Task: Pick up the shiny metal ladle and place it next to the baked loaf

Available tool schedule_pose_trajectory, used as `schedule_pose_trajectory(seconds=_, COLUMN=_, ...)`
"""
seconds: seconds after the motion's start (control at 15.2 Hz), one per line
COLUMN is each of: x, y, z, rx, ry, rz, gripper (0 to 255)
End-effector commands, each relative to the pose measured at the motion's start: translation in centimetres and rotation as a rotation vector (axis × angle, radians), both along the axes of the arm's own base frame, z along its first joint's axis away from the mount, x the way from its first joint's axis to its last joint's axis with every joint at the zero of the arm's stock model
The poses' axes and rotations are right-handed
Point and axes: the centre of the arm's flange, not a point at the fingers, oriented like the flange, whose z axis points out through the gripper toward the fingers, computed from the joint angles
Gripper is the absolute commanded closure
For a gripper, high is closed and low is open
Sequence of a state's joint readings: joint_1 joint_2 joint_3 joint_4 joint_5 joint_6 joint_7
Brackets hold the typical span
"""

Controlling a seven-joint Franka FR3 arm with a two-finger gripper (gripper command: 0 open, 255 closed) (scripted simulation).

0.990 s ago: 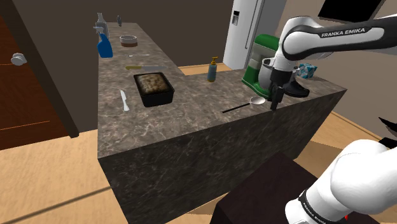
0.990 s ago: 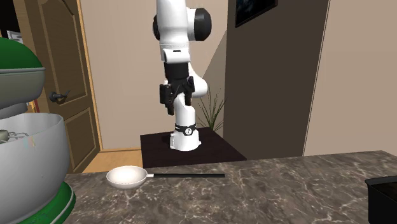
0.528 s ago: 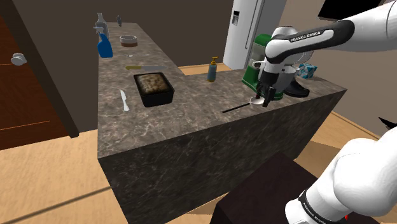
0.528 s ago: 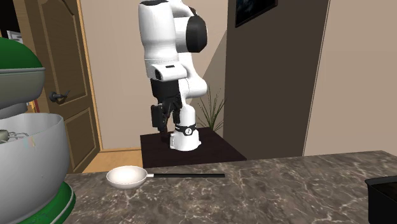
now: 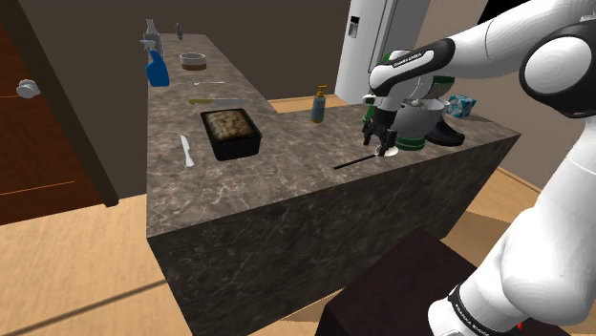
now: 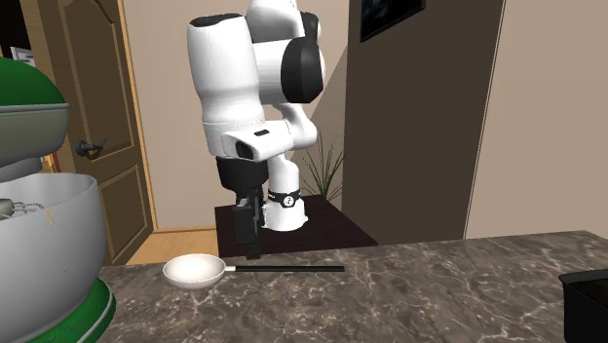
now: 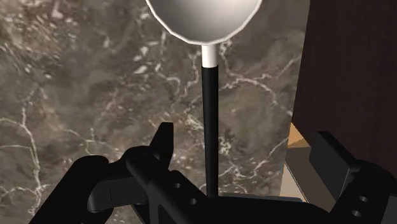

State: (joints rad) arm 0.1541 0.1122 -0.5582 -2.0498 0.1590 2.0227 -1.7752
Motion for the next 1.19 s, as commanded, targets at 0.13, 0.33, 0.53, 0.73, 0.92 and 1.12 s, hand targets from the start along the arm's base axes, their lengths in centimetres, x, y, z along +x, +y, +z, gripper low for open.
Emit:
schedule_pose_trajectory(seconds=0.13, x=1.8, y=0.1, z=-2.1, rx=0.011, ry=-0.012, rz=0.066, gripper=0)
schedule_pose_trajectory(seconds=0.33, x=1.7, y=0.3, z=-3.7, rx=0.011, ry=-0.012, rz=0.066, gripper=0)
schedule_pose_trajectory(seconds=0.53, x=1.6, y=0.5, z=-5.0, rx=0.011, ry=-0.012, rz=0.066, gripper=0)
schedule_pose_trajectory(seconds=0.73, x=1.6, y=0.5, z=-5.0, rx=0.011, ry=-0.012, rz=0.066, gripper=0)
schedule_pose_trajectory(seconds=0.92, x=1.6, y=0.5, z=-5.0, rx=0.011, ry=-0.012, rz=0.066, gripper=0)
schedule_pose_trajectory(seconds=1.12, x=1.6, y=0.5, z=-5.0, rx=0.011, ry=-0.012, rz=0.066, gripper=255)
